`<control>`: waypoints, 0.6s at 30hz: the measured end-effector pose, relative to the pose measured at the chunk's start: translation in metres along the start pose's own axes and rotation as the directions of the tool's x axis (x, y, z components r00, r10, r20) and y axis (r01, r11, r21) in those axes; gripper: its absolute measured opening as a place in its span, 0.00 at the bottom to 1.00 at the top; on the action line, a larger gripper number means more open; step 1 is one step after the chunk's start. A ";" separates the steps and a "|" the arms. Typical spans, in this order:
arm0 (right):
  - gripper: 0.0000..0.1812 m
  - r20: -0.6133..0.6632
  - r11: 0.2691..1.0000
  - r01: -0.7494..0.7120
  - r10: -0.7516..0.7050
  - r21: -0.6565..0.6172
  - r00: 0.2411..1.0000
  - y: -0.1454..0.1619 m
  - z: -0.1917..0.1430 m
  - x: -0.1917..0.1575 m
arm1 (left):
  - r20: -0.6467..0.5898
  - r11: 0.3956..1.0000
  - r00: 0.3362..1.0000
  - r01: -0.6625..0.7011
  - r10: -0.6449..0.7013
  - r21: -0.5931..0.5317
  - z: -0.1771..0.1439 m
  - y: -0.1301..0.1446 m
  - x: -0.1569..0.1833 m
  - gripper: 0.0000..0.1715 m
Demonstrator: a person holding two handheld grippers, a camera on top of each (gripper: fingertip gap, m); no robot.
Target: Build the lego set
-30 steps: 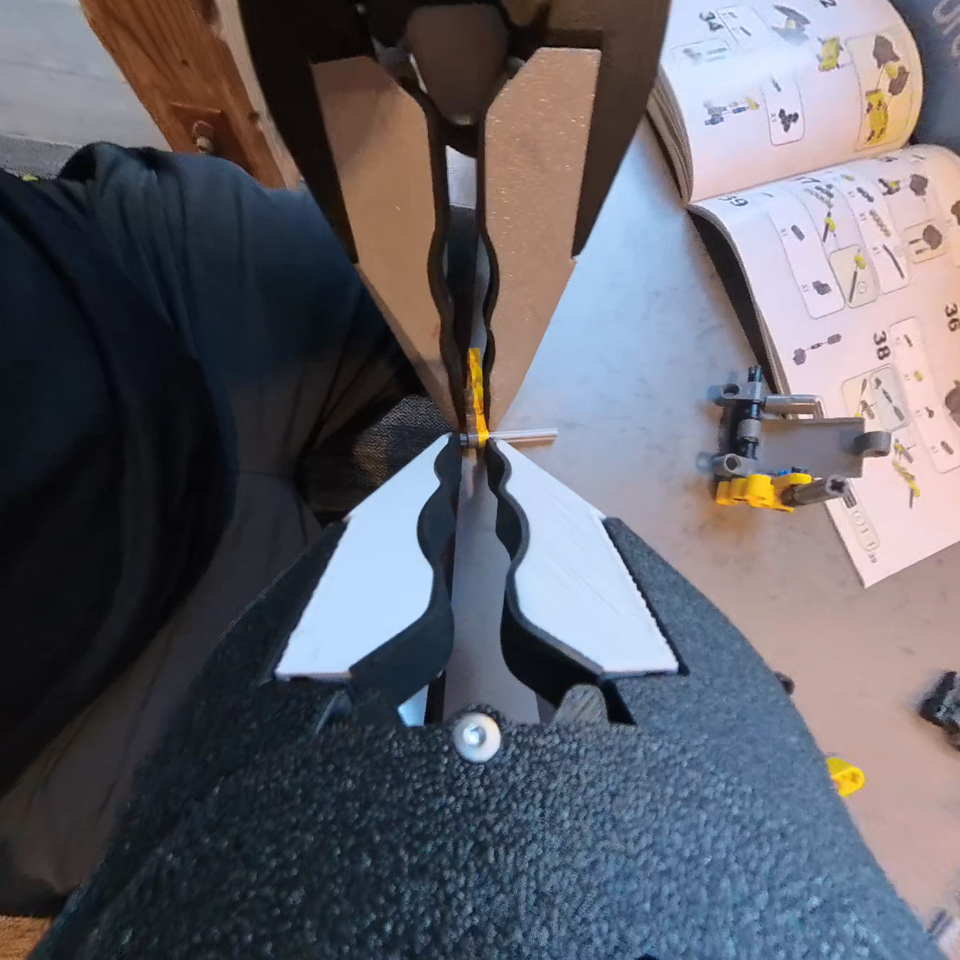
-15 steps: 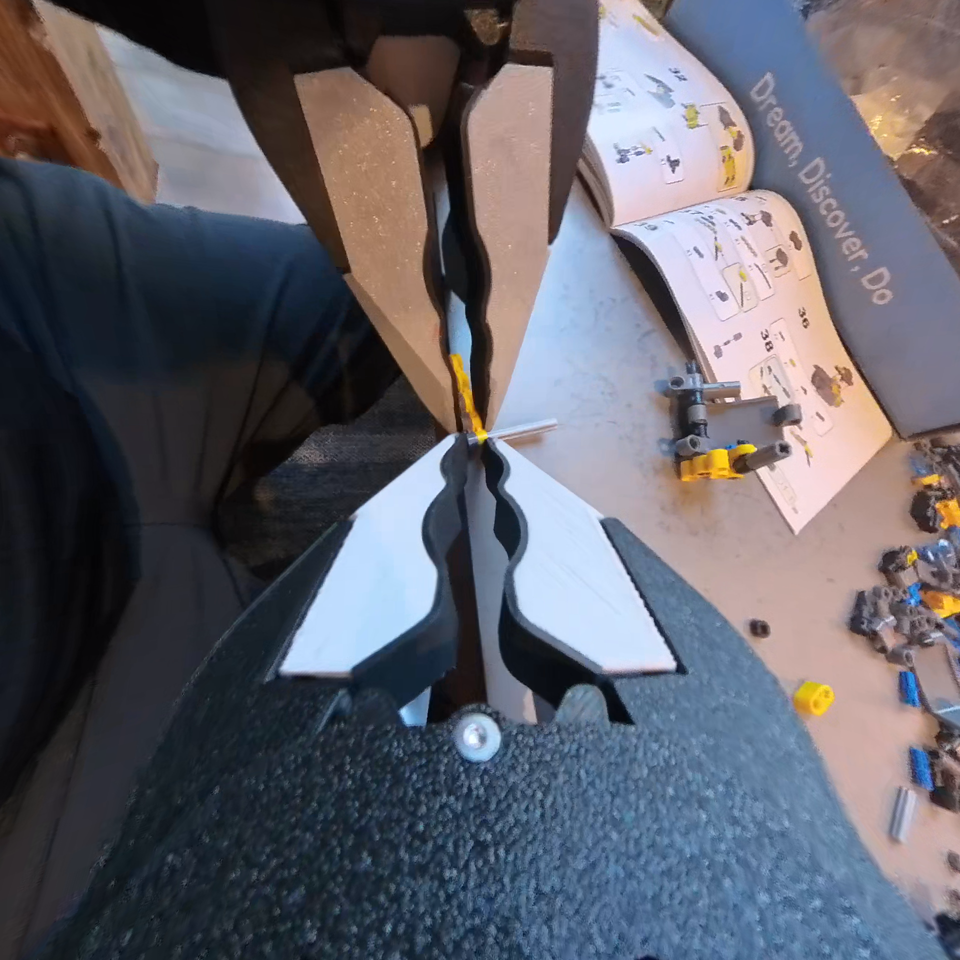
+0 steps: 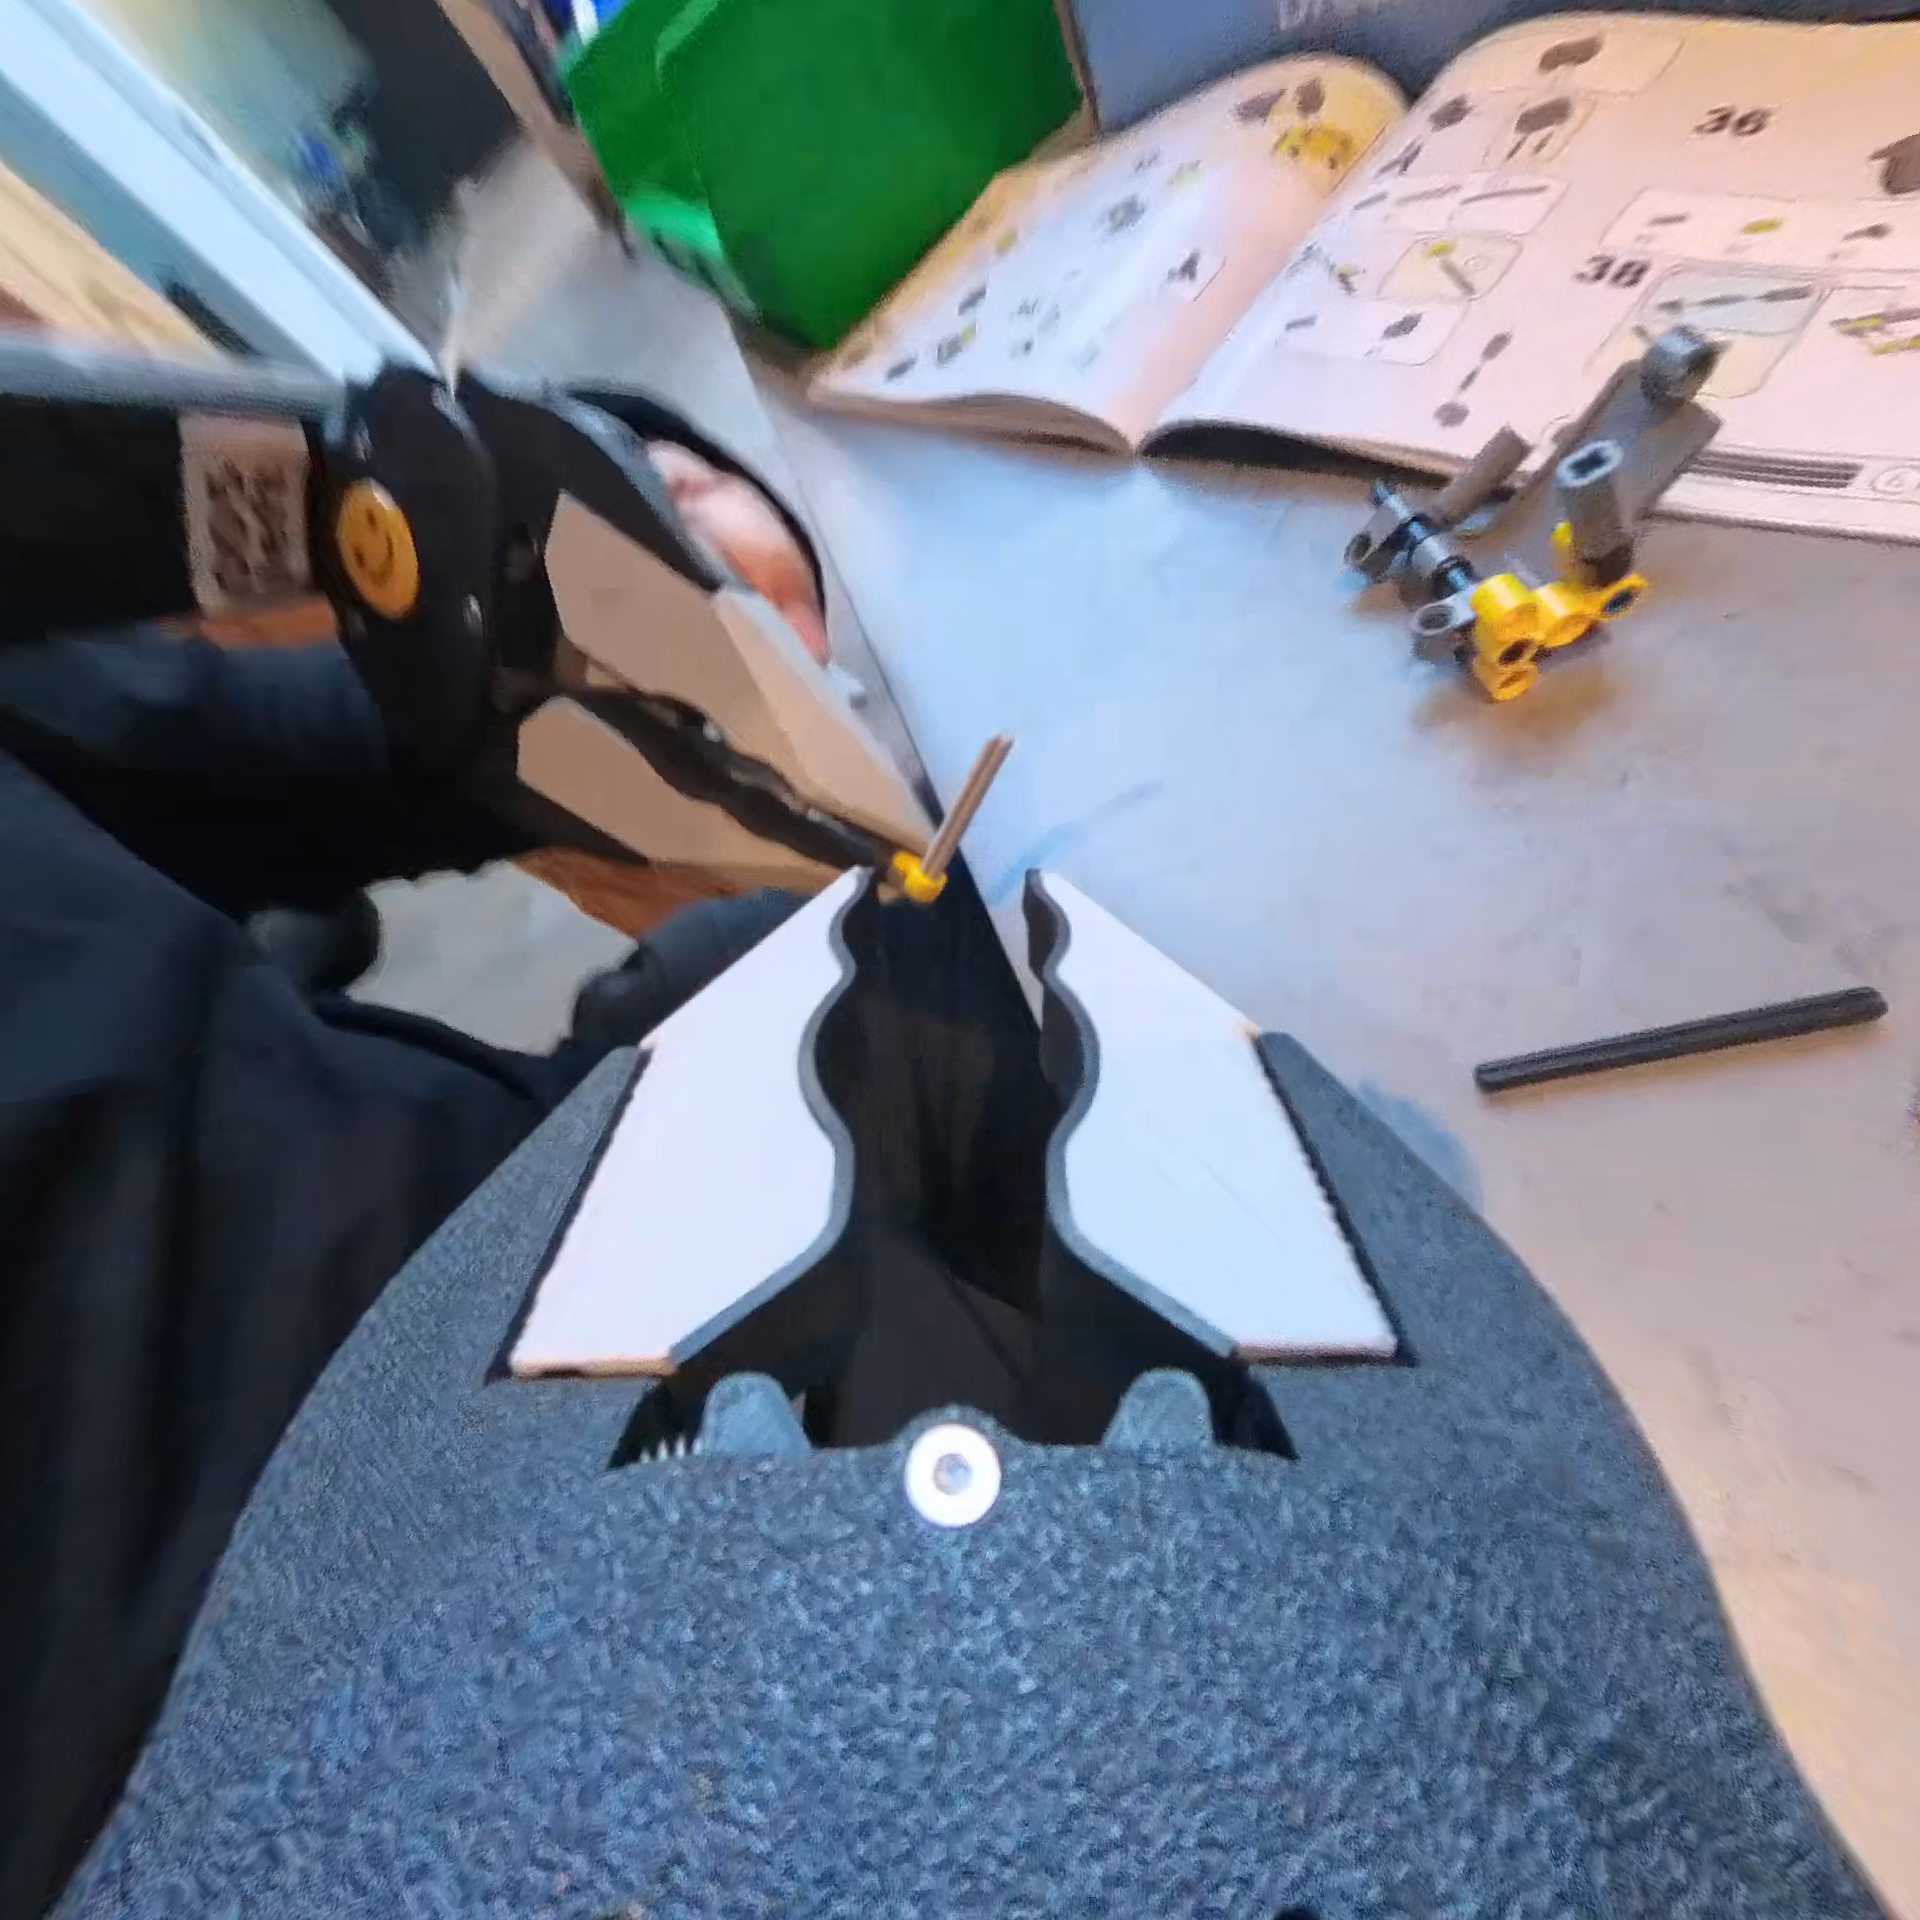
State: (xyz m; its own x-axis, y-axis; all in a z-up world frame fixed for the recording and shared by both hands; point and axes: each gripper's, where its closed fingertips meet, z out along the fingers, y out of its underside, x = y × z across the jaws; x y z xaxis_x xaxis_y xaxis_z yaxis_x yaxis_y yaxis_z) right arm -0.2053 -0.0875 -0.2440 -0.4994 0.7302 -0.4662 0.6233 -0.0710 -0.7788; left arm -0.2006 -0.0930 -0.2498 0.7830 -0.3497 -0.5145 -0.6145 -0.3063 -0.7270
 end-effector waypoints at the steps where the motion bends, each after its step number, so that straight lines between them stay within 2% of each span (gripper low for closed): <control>1: 0.18 0.025 0.998 -0.043 0.042 0.037 0.999 -0.006 -0.001 -0.001 | 0.001 1.000 1.000 0.001 -0.001 0.007 -0.002 -0.002 0.001 0.04; 3: 0.17 0.125 0.988 -0.124 0.112 0.096 0.986 -0.017 0.000 -0.012 | 0.004 0.999 1.000 -0.008 0.007 0.043 -0.007 -0.011 0.006 0.04; 6: 0.07 0.204 0.973 -0.206 0.181 0.108 0.962 -0.018 0.009 -0.021 | 0.050 0.997 0.999 0.007 -0.012 0.081 -0.012 -0.022 0.005 0.04; 8: 0.02 0.223 0.957 -0.234 0.194 0.174 0.955 -0.026 0.009 -0.025 | 0.105 0.997 0.994 0.024 -0.031 0.067 -0.011 -0.021 -0.001 0.04; 12: 0.01 0.180 0.929 -0.255 0.212 0.268 0.961 -0.031 0.010 -0.023 | 0.155 0.995 0.983 0.096 -0.093 -0.010 -0.009 -0.023 -0.002 0.07; 15: 0.01 0.114 0.922 -0.235 0.210 0.308 0.971 -0.030 0.009 -0.017 | 0.179 0.986 0.981 0.106 -0.081 -0.131 -0.004 -0.017 -0.004 0.04; 17: 0.00 0.051 0.914 -0.177 0.171 0.364 0.984 -0.035 0.008 -0.015 | 0.167 0.985 0.982 0.114 -0.091 -0.133 -0.005 -0.020 -0.006 0.03; 18: 0.00 0.033 0.907 -0.158 0.158 0.390 0.987 -0.039 0.007 -0.016 | 0.137 0.977 0.976 0.185 -0.171 -0.101 -0.008 -0.024 -0.008 0.03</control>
State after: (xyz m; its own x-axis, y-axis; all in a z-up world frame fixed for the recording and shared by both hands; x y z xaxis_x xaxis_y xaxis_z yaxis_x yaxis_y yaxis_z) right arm -0.2259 -0.1013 -0.2094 -0.4145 0.6867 -0.5971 0.4098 -0.4450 -0.7962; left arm -0.1928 -0.0901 -0.2252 0.8823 -0.1676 -0.4399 -0.4652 -0.4536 -0.7601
